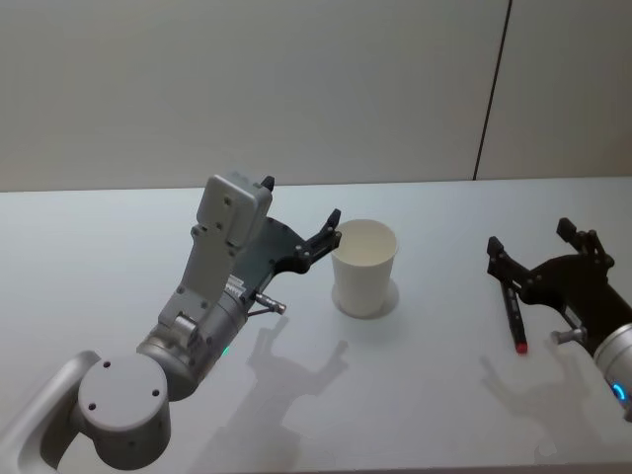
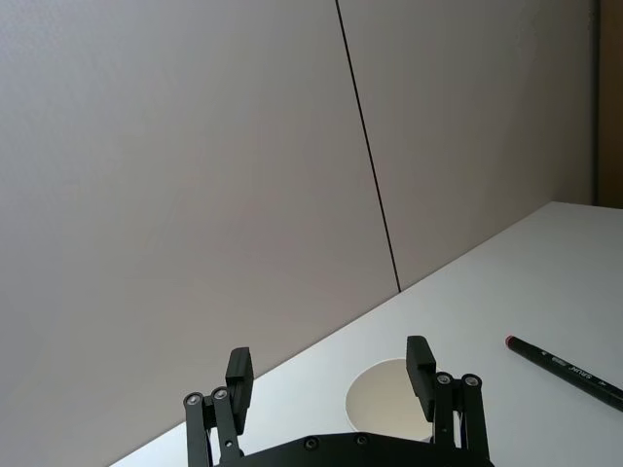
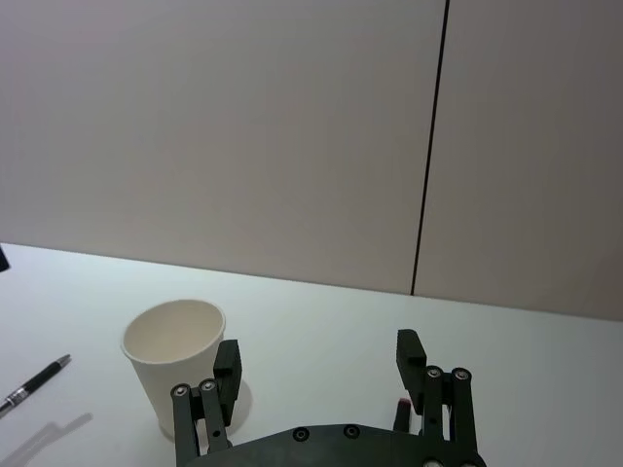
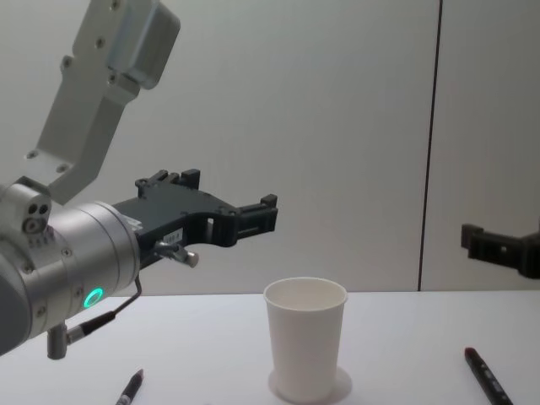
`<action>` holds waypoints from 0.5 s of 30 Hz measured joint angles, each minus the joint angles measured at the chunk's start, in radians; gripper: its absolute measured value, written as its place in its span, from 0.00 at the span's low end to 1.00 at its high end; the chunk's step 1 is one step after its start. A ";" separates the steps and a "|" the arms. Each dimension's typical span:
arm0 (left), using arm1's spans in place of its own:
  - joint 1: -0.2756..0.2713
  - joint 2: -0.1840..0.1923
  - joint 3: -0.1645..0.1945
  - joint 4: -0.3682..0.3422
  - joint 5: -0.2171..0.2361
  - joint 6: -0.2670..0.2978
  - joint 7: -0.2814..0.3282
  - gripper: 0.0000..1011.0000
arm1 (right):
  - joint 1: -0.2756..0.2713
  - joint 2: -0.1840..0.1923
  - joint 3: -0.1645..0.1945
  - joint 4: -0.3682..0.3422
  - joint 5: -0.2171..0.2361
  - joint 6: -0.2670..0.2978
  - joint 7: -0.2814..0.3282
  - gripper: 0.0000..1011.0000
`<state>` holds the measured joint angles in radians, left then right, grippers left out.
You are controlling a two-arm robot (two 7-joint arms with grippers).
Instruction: Place the pen into the pen holder.
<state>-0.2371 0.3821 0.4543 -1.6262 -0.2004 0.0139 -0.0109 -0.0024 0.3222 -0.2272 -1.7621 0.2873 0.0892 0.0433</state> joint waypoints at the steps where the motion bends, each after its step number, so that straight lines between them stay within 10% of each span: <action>1: 0.000 0.000 0.000 0.000 0.000 0.000 0.000 0.99 | 0.002 -0.003 0.000 0.001 0.000 0.008 -0.005 0.99; 15: 0.000 0.000 0.000 0.000 0.000 0.000 0.000 0.99 | 0.058 -0.076 -0.018 0.063 -0.028 0.155 -0.136 0.99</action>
<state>-0.2371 0.3821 0.4542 -1.6262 -0.2004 0.0139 -0.0109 0.0551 0.2458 -0.2452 -1.6991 0.2594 0.2440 -0.0924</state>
